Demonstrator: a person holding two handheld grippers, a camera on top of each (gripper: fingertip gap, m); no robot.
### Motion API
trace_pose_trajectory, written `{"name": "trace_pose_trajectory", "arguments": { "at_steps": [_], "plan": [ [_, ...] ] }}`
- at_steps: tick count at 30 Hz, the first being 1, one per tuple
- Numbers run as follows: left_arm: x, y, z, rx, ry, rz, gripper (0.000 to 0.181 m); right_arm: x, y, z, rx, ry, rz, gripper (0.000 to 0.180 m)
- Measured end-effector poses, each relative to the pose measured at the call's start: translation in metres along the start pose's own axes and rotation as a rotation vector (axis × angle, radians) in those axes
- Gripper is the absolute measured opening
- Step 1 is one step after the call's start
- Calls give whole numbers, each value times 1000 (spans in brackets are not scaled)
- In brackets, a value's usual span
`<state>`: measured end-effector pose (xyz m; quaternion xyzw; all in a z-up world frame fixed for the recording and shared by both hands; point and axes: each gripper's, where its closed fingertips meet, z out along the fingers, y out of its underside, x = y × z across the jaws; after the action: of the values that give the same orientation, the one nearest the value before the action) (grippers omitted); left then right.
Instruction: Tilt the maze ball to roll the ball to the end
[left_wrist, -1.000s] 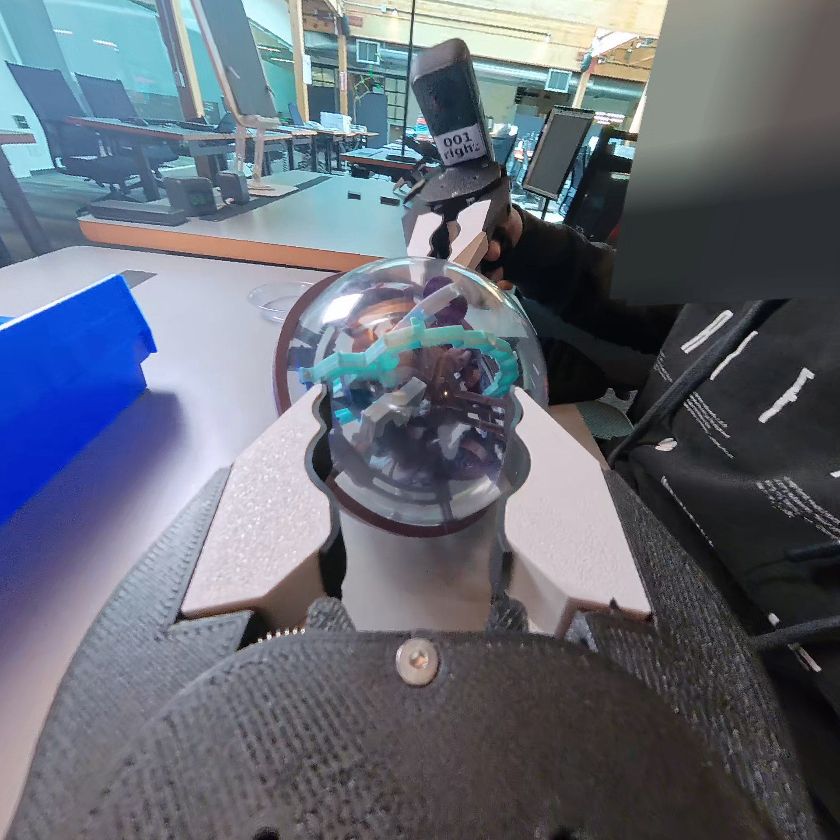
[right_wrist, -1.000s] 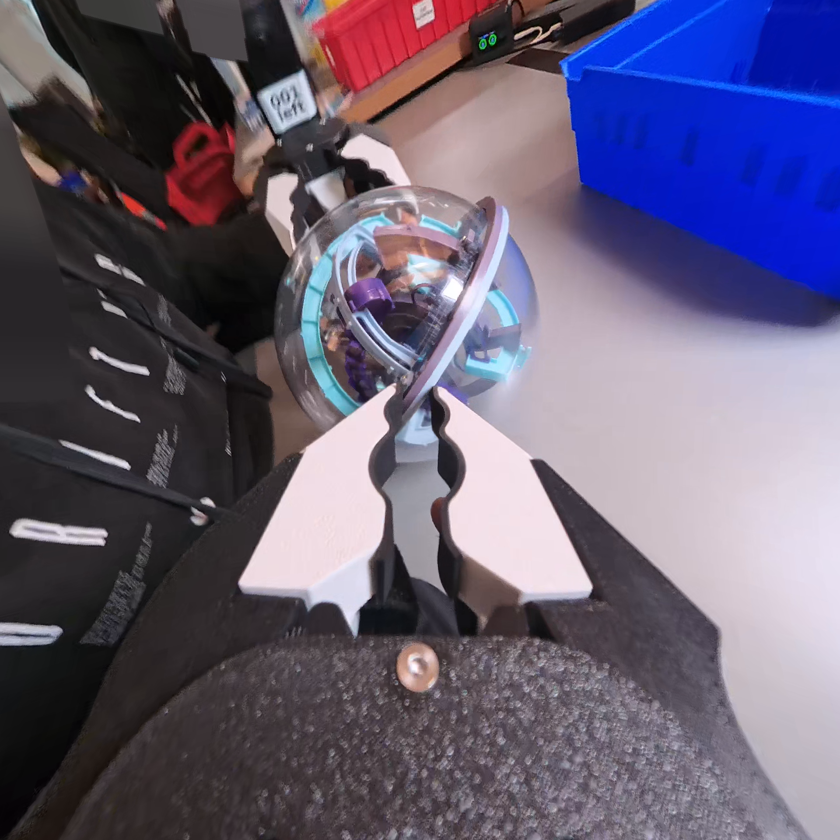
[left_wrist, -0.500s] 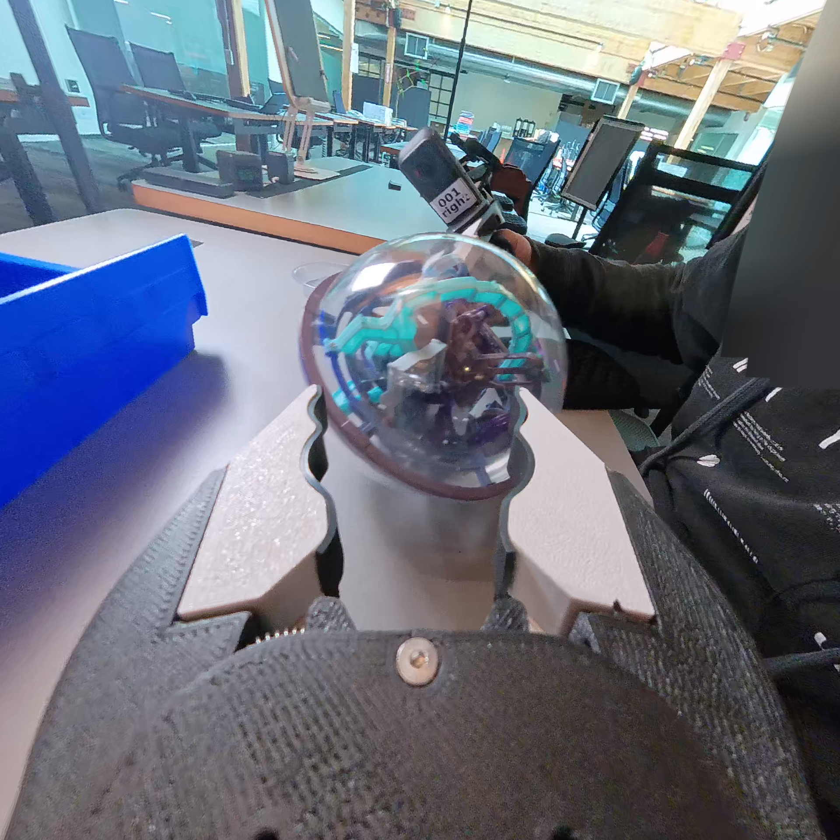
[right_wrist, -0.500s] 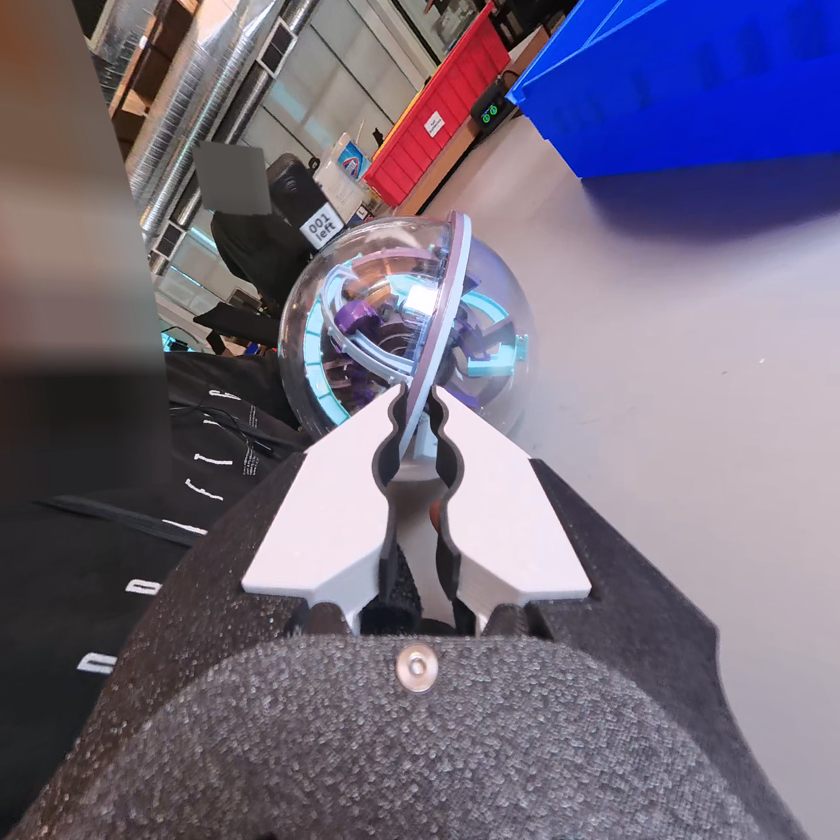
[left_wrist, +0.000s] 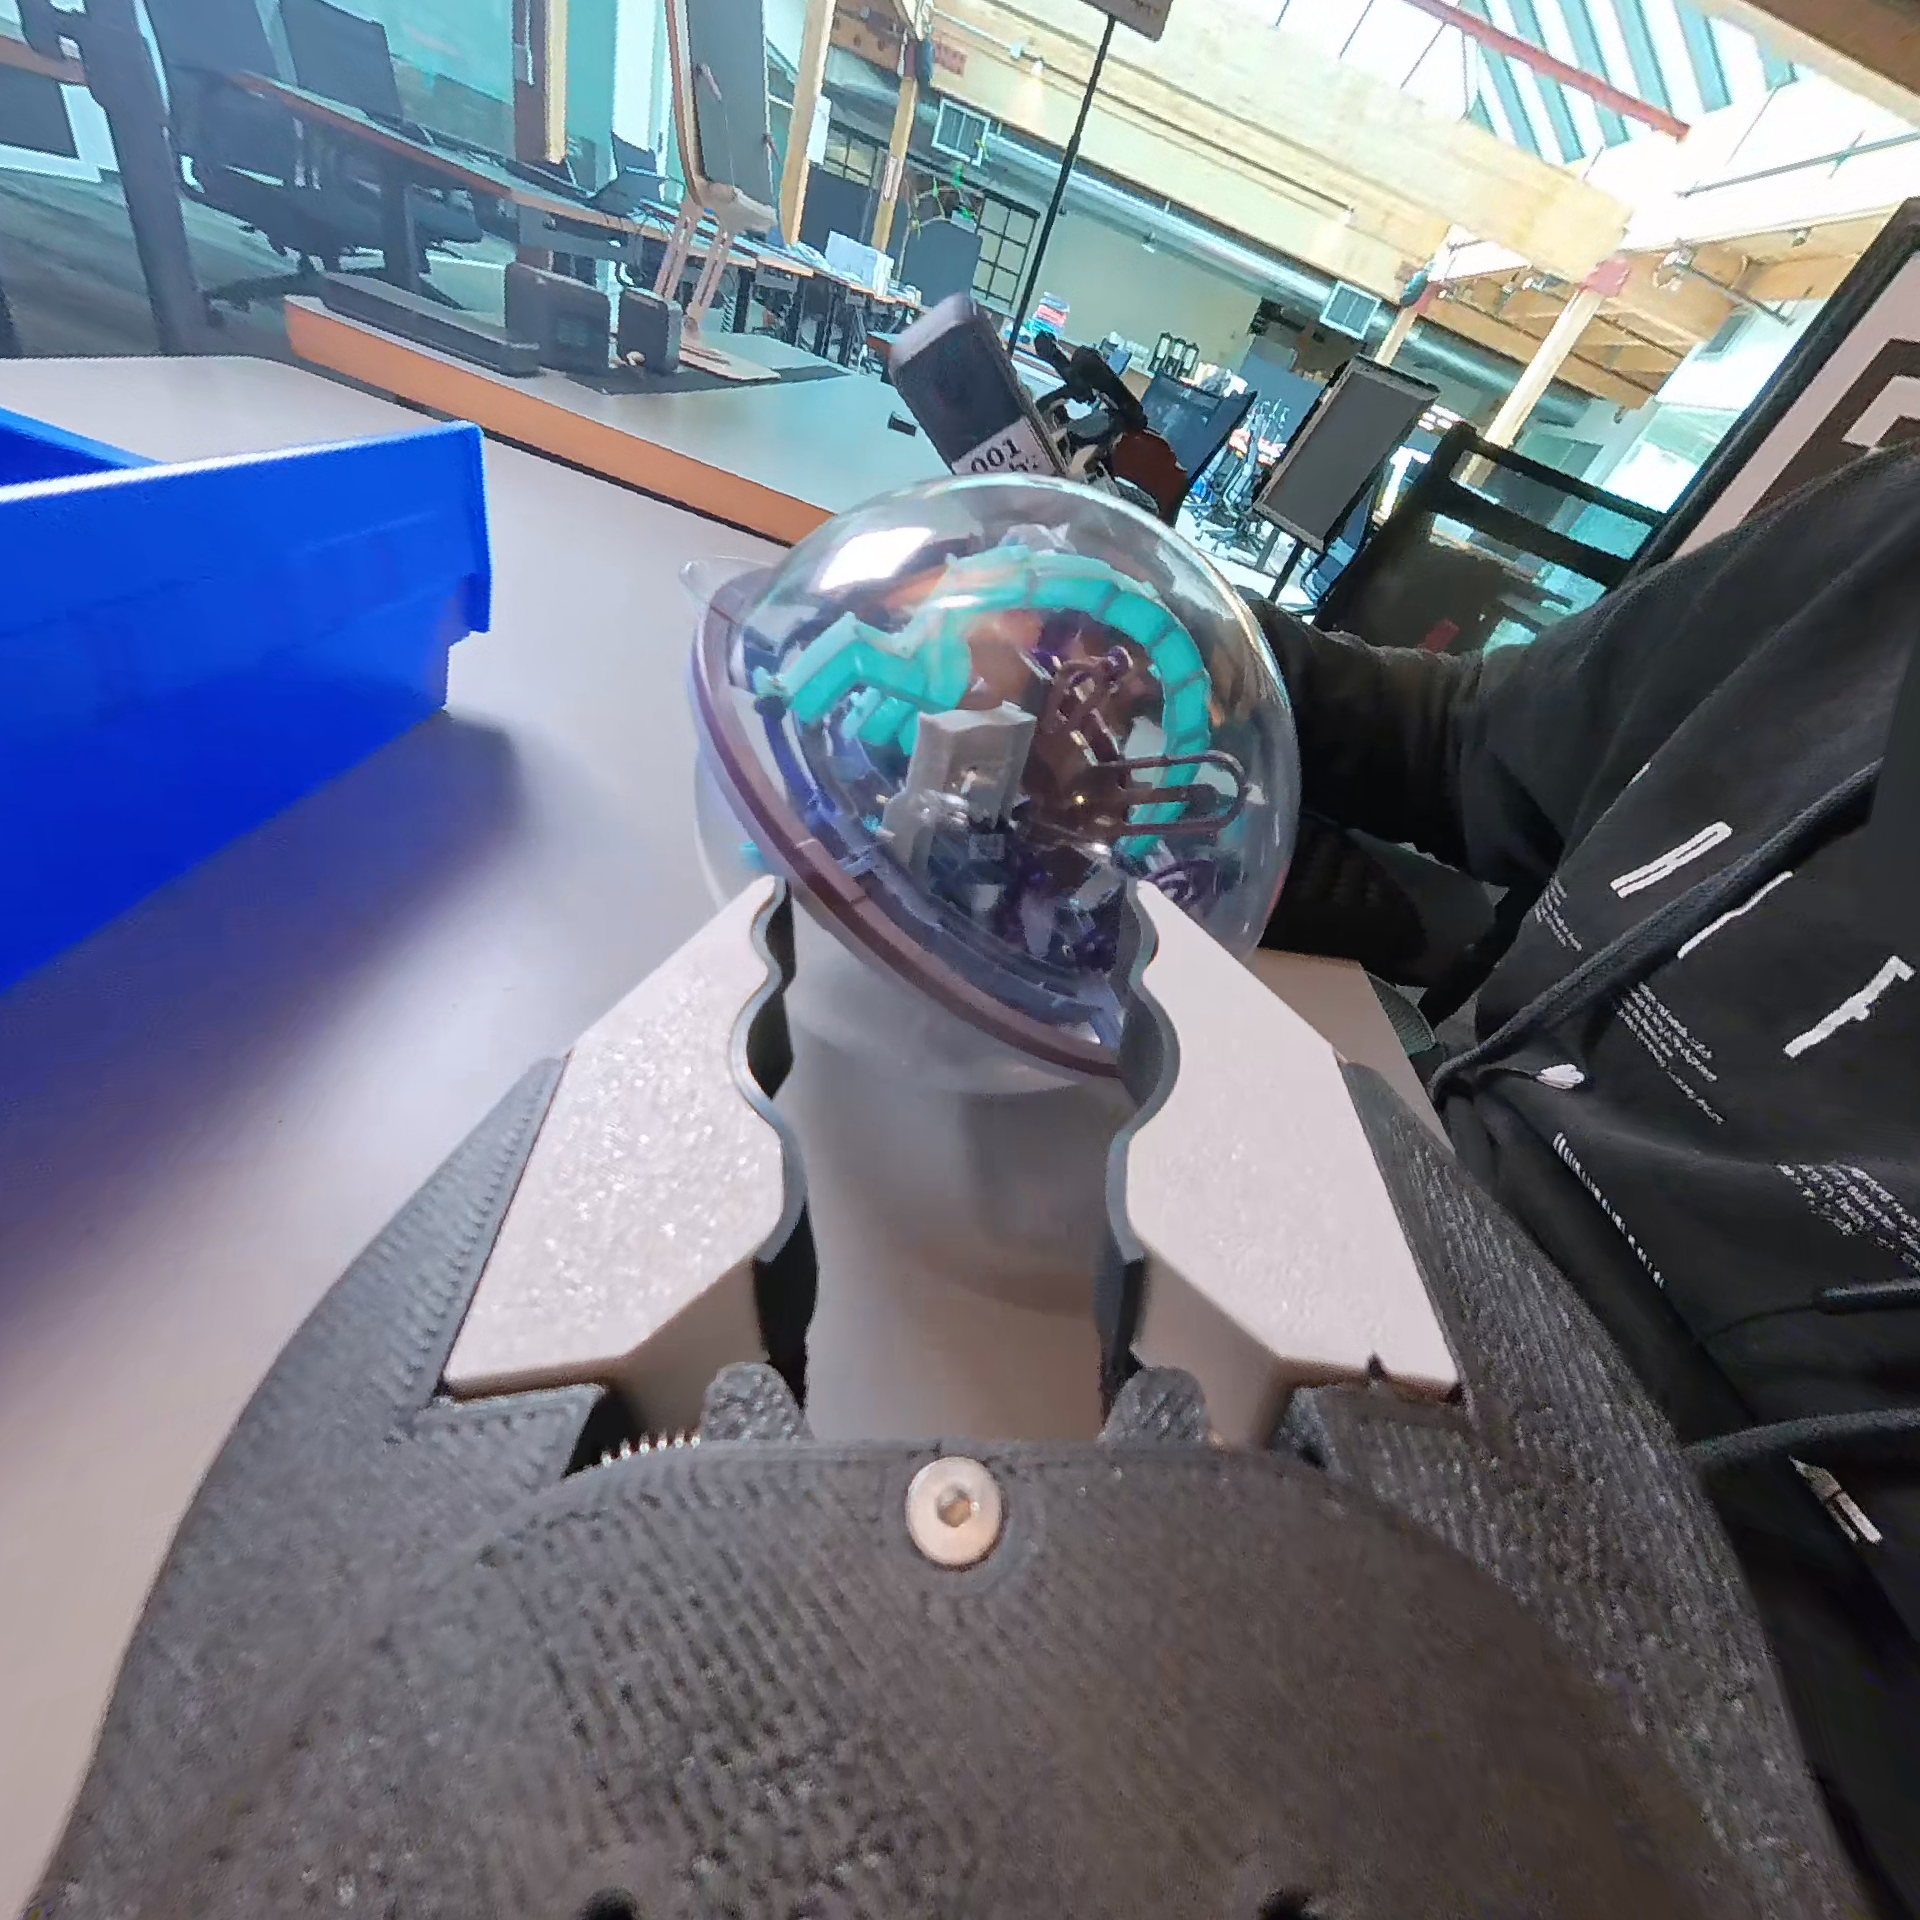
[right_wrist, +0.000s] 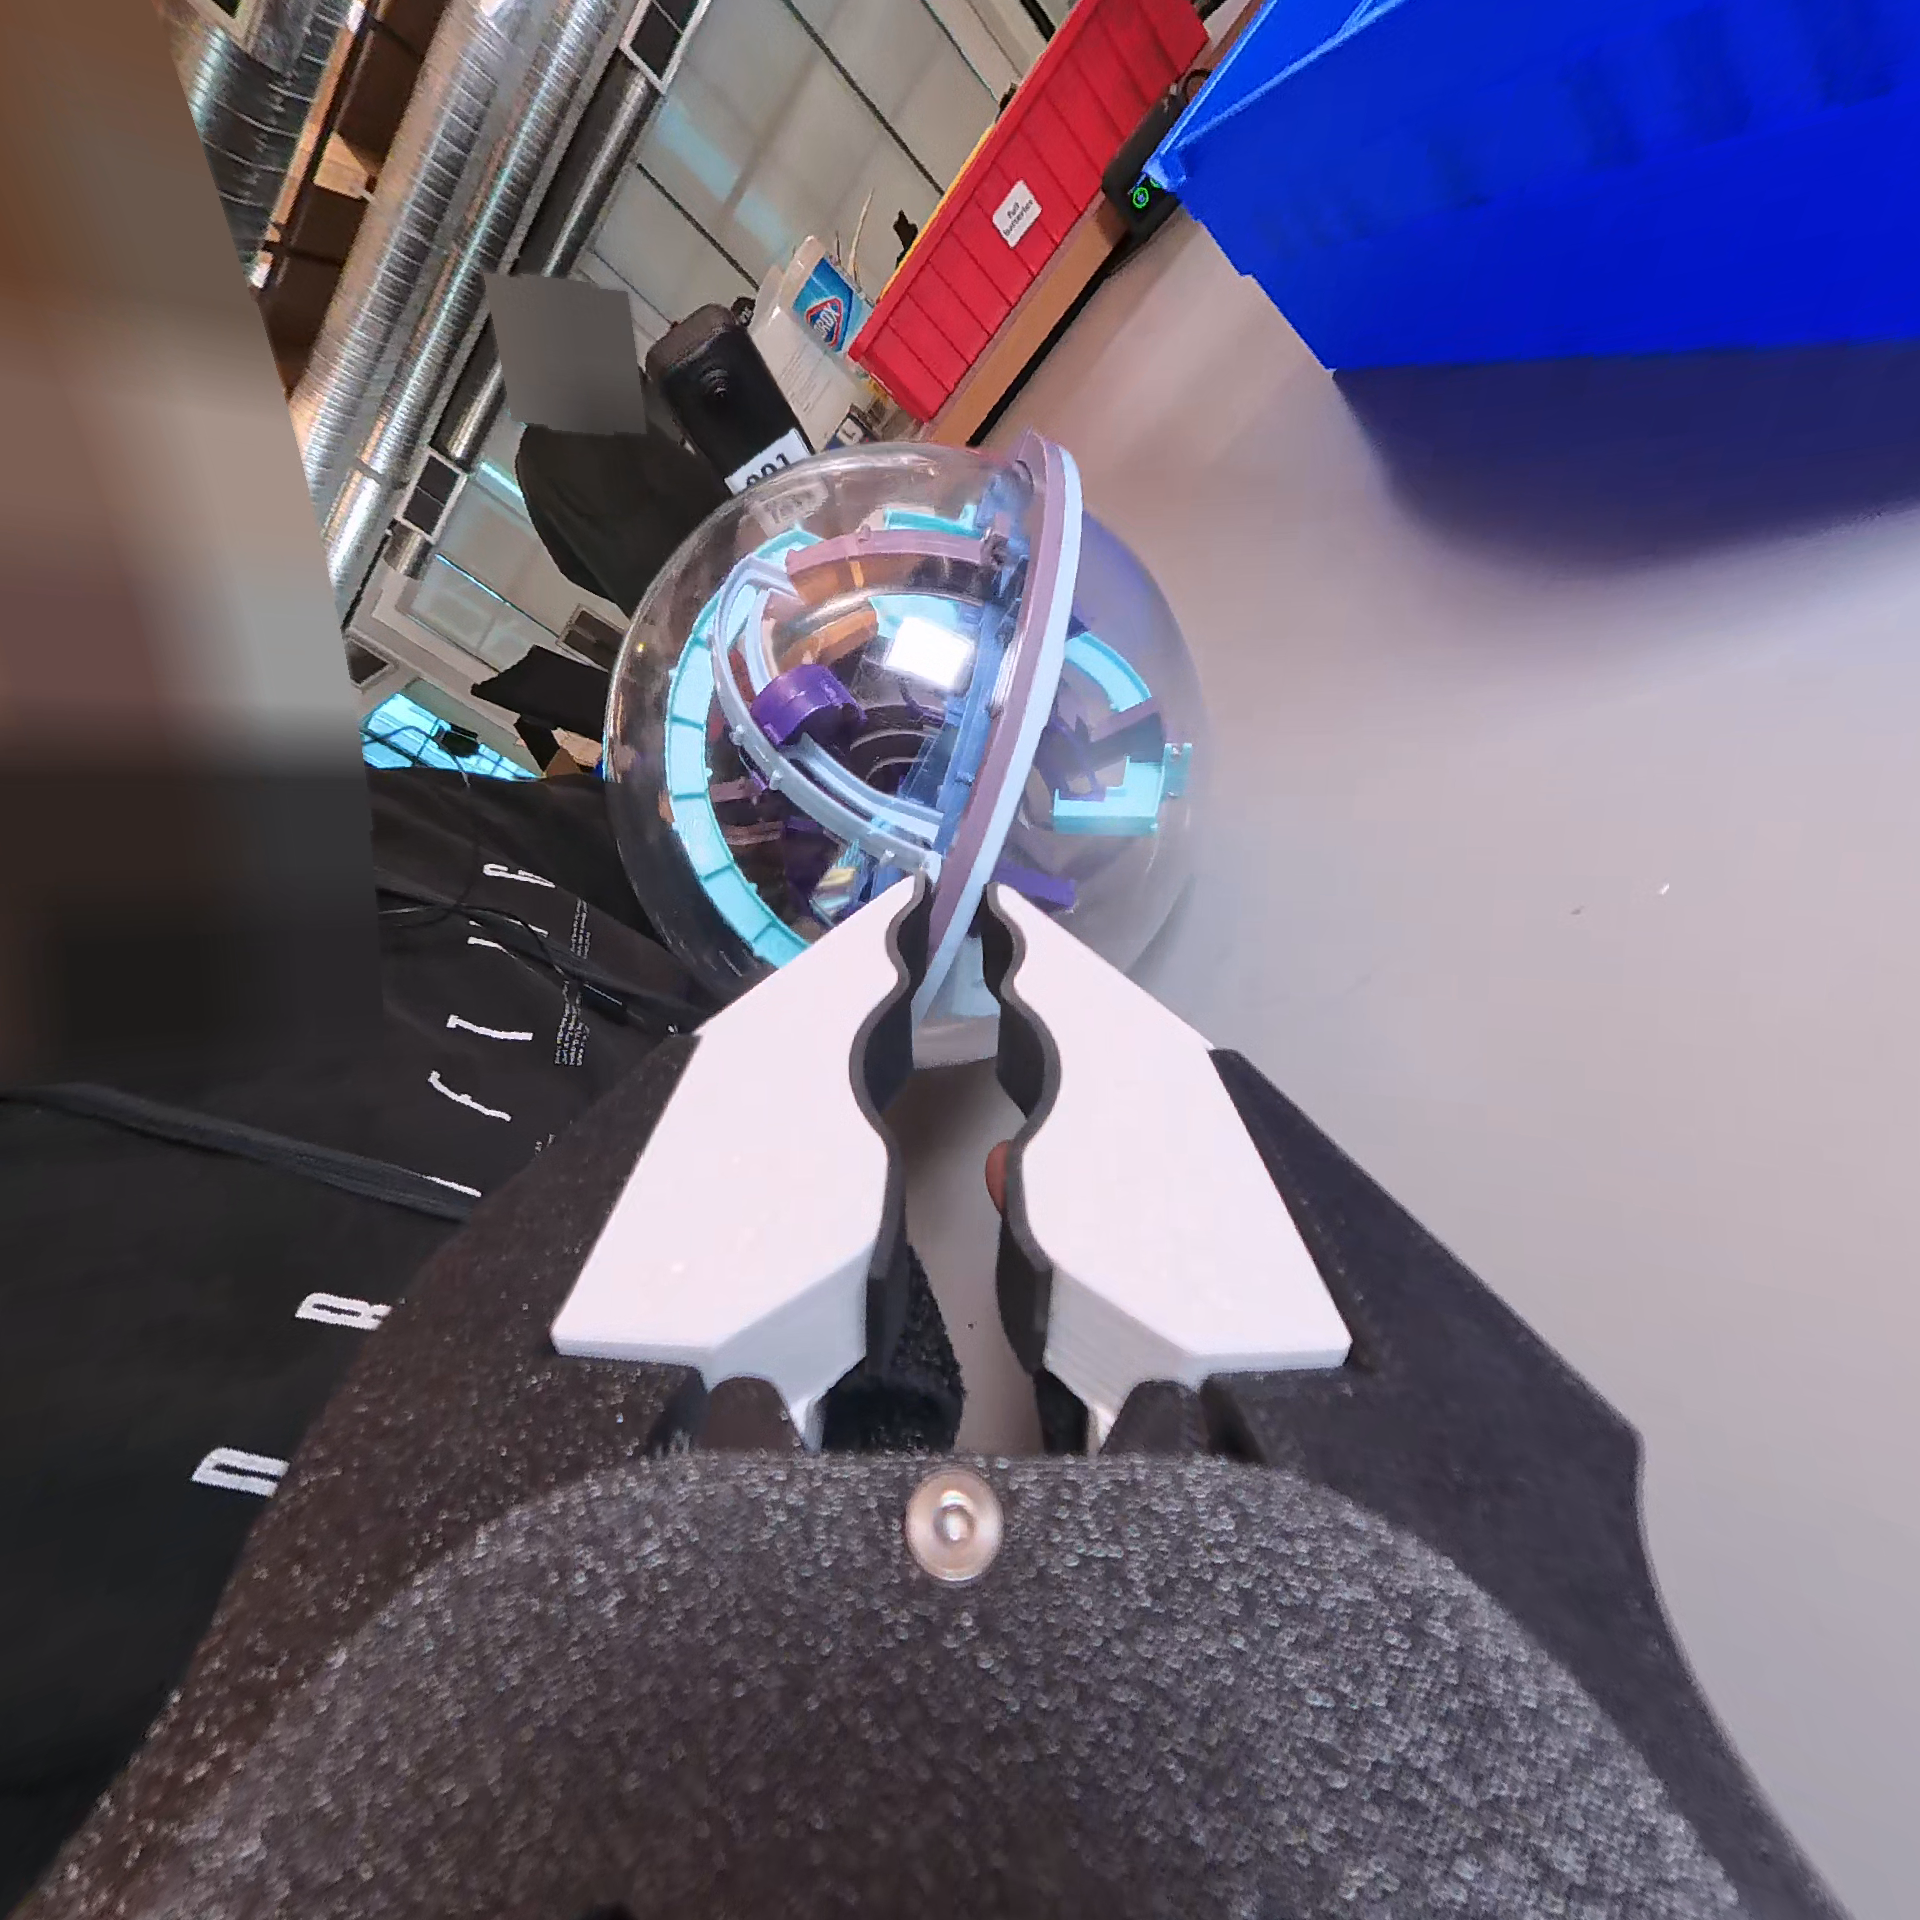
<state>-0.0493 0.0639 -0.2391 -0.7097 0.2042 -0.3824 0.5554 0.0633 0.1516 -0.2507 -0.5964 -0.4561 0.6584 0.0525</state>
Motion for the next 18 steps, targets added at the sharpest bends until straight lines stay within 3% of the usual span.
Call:
{"name": "trace_pose_trajectory", "arguments": {
  "at_steps": [7, 11, 14, 18],
  "plan": [
    [1, 3, 0, -12, 5, 3, 60, -3, -5, 0, -9, -11, -55, 7],
    [12, 4, -4, -28, 105, -21, 53, -11, -2, -2, -104, -36, -168, 7],
    [28, 8, -11, -93, 238, -41, 66, -13, 0, -3, -226, -64, -251, 6],
    [11, -16, -12, 1, 193, -40, 74, -12, -8, 5, -369, -142, -235, 5]
  ]
}}
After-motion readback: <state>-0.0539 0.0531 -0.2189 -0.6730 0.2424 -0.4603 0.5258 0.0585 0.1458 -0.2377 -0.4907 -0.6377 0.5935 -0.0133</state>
